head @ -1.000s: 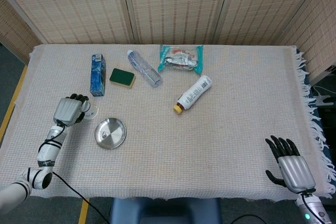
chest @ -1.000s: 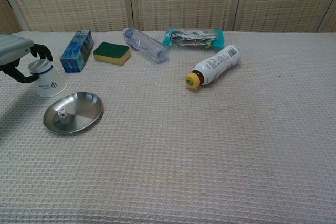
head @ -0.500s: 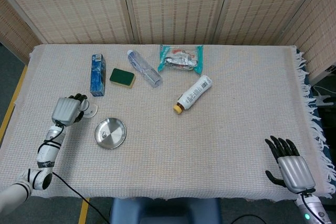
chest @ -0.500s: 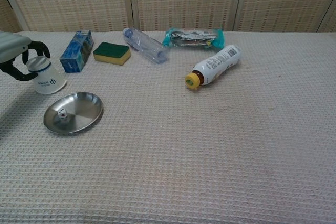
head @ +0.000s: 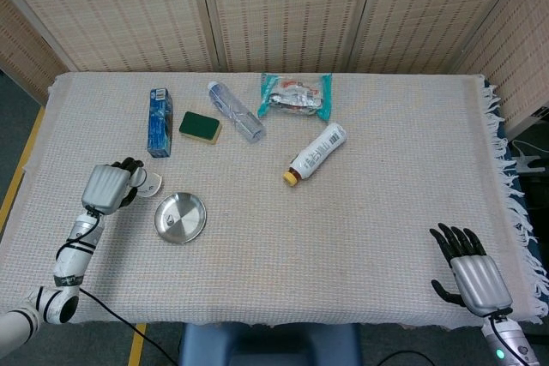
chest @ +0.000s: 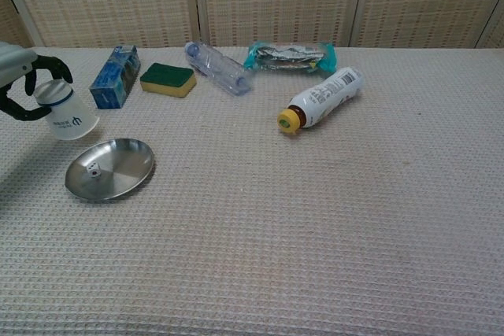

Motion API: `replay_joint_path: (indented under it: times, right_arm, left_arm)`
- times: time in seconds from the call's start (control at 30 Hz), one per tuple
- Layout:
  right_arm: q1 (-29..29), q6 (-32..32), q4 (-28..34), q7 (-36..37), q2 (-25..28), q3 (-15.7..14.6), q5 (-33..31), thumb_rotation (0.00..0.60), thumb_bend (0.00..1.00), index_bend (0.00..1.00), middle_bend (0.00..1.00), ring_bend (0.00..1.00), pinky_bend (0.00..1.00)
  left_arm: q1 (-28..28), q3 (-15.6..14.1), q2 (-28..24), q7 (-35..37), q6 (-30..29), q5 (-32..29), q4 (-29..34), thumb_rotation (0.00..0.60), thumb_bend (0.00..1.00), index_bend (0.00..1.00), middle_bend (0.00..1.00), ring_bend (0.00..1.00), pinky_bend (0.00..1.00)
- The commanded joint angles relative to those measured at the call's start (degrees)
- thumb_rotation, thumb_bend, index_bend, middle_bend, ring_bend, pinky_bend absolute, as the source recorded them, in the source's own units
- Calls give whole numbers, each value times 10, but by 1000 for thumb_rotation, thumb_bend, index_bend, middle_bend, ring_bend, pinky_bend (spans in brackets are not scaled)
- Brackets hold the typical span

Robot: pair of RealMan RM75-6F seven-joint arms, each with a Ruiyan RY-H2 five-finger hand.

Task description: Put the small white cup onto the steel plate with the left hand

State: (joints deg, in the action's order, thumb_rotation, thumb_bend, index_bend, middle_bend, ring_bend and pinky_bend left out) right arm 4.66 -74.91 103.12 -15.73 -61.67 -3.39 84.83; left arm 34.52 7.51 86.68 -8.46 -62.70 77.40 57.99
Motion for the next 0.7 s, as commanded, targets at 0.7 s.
replay_joint_path:
  times: [0.7]
  right_arm:
    - [-7, -18, 6, 17, 11, -13, 38, 531, 202, 0, 0, 0, 0]
  left_arm:
    - [-67, -56, -90, -86, -60, 54, 251, 600, 436, 496, 612, 501, 683]
